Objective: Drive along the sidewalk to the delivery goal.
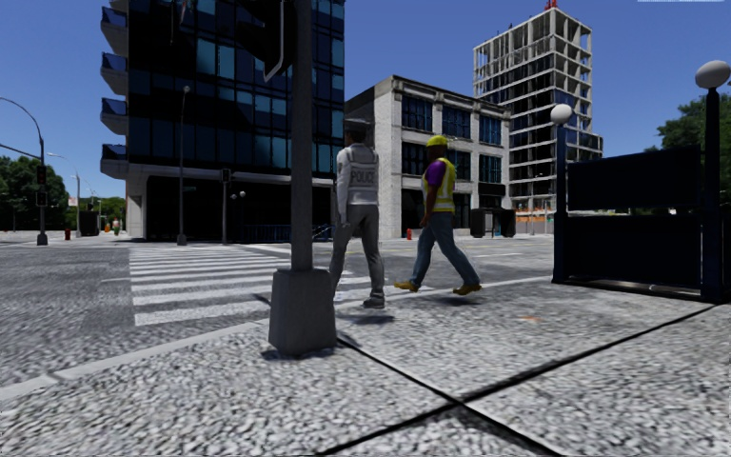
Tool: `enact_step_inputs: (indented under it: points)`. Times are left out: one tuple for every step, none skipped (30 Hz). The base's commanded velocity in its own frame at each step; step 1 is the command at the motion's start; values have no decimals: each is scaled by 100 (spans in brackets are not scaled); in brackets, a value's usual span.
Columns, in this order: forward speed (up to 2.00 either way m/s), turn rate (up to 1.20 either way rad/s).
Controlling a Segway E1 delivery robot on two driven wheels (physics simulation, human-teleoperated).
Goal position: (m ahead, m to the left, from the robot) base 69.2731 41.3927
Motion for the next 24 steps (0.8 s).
enact_step_inputs:
  points:
    - [86, -23]
    - [86, -23]
    - [86, -23]
    - [86, -23]
    - [85, -23]
    - [85, -23]
    - [84, -23]
    - [83, -23]
    - [83, -23]
    - [83, -23]
    - [83, -23]
    - [83, -23]
    - [83, -24]
    - [83, -27]
    - [83, -27]
    - [83, -28]
    - [83, -28]
    - [83, -28]
    - [83, -28]
    - [83, -28]
    - [83, -28]
    - [83, -28]
    - [83, -28]
    - [83, -28]
